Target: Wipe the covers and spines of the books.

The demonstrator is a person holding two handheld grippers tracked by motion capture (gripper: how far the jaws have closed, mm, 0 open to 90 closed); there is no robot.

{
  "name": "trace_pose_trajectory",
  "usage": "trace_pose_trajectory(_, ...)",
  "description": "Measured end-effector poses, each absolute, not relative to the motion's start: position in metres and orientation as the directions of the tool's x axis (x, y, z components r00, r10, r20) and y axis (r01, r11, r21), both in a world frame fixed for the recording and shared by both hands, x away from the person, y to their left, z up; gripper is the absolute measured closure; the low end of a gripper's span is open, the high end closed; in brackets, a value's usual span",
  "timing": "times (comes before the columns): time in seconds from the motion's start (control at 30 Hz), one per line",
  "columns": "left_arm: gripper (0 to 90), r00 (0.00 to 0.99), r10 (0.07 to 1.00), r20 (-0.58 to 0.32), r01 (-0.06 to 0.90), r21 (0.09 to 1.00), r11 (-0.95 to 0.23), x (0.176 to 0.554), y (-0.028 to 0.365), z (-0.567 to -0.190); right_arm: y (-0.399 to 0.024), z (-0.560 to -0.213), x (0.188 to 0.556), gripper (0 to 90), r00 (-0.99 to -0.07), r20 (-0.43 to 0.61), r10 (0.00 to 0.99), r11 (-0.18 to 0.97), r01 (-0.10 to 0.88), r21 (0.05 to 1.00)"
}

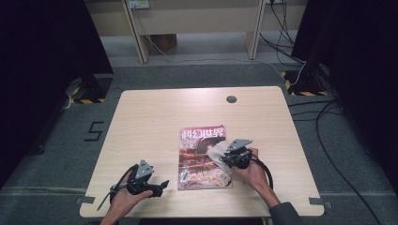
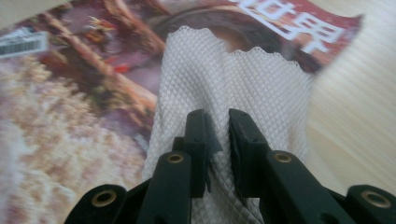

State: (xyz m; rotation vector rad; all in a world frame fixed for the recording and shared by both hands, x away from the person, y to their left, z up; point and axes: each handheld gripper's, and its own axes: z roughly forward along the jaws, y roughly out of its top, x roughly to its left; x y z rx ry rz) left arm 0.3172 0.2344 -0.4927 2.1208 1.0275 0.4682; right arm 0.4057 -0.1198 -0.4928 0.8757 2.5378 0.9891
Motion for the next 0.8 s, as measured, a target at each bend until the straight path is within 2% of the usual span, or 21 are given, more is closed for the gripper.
trace_pose_trajectory(0.43, 14.9, 0.599, 0.801, 0.02, 0.529, 0.741, -0.414, 0.318, 0.237, -0.492, -0.035, -0.498, 0.379, 78.2, -0.893, -0.037, 0.448, 0.661, 0.303, 0.686)
trace_pose_trajectory(0.63, 14.9, 0.58, 0.814, 0.023, 0.53, 0.748, -0.399, 0.319, 0.24, -0.49, -0.018, -0.498, 0.364, 78.2, -0.921, -0.037, 0.387, 0.677, 0.257, 0.689)
trace_pose_trajectory(0.8, 14.9, 0.581, 0.813, 0.025, 0.533, 0.744, -0.404, 0.319, 0.24, -0.491, -0.021, -0.499, 0.363, 78.1, -0.92, -0.029, 0.39, 0.672, 0.263, 0.693)
